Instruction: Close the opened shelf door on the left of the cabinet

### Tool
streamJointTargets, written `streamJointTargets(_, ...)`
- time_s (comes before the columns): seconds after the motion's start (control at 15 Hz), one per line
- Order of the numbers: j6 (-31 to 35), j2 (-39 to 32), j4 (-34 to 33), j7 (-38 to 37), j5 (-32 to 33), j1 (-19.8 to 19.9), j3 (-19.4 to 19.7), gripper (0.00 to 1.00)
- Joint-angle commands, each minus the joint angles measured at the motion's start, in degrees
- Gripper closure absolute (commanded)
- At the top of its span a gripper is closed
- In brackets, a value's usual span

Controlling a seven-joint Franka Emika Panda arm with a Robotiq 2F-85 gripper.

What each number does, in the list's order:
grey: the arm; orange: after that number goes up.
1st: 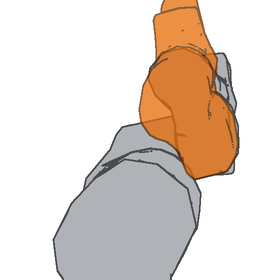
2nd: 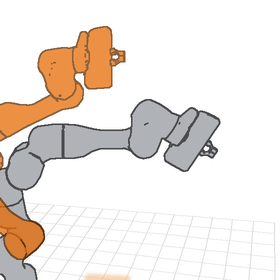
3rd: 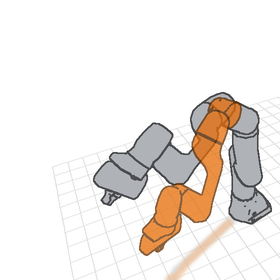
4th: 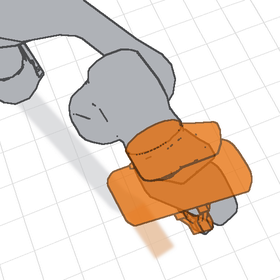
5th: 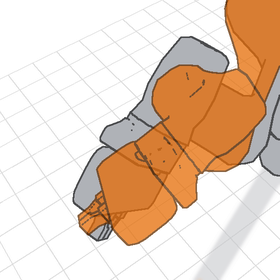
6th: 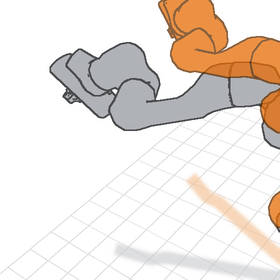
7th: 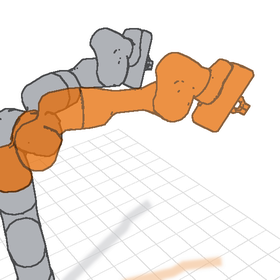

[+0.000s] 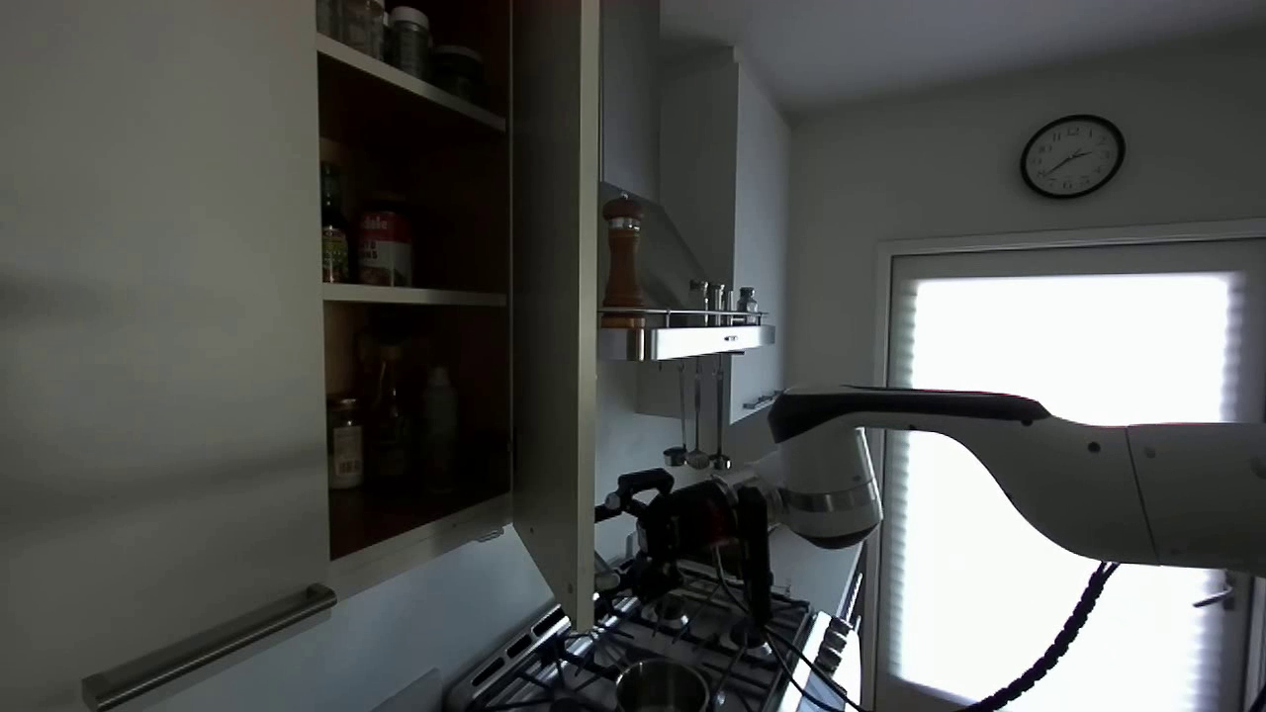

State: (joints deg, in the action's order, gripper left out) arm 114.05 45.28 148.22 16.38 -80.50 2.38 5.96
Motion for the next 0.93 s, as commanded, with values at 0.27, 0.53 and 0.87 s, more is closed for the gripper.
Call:
streamJointTargets(0.27, -3.44, -3.65, -2.24, -1.5, -5.25, 1.37, -1.98, 0.0)
streamJointTargets(0.53, -2.21, -4.64, -2.37, -1.24, -9.7, 1.36, -3.87, 0.0)
streamJointTargets(0.87, 0.04, -6.29, -3.18, -1.22, -14.09, 1.59, -7.43, 0.0)
